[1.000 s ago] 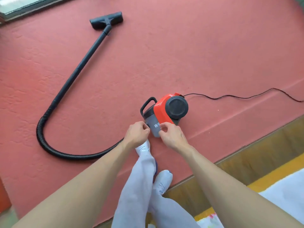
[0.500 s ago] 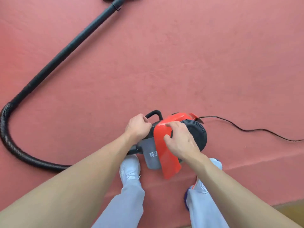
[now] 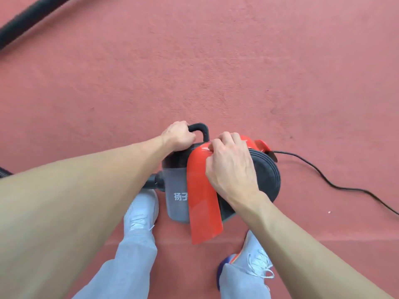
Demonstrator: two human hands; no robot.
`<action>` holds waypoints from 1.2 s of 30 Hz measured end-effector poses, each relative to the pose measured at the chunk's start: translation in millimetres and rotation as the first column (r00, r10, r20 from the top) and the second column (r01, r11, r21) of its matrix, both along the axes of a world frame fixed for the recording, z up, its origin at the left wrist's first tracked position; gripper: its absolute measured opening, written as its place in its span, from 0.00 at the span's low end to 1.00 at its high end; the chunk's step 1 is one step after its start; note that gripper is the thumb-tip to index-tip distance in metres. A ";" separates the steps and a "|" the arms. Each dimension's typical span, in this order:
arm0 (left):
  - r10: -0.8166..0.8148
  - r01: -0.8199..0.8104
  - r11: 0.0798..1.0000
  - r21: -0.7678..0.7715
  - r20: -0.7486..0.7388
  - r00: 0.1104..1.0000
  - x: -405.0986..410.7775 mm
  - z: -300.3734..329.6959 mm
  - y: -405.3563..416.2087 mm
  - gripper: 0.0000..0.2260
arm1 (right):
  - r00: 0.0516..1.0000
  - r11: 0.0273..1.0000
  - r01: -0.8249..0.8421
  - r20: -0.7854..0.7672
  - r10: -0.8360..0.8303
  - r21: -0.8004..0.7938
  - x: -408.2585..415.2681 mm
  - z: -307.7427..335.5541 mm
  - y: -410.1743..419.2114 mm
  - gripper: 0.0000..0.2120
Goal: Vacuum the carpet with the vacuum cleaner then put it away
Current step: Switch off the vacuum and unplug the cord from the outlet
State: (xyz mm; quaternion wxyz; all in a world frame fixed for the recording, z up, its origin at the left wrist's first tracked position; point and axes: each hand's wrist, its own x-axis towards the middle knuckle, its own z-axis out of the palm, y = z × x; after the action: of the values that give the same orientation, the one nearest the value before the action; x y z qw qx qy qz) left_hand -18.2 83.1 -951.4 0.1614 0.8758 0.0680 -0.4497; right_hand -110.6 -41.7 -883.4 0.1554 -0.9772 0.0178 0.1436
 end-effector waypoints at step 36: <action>-0.784 0.785 0.576 0.229 0.426 0.451 -18.1 105.8 -56.6 0.28 | 0.841 0.807 0.514 -0.356 -0.407 0.291 -60.5 27.4 -6.6 0.33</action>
State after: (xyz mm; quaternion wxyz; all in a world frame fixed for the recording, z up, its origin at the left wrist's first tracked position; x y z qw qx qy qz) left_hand -36.4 26.5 -845.6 -0.0520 0.8895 -0.3862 -0.2387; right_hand -171.1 -48.4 -856.0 0.3655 -0.8647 0.2502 0.2370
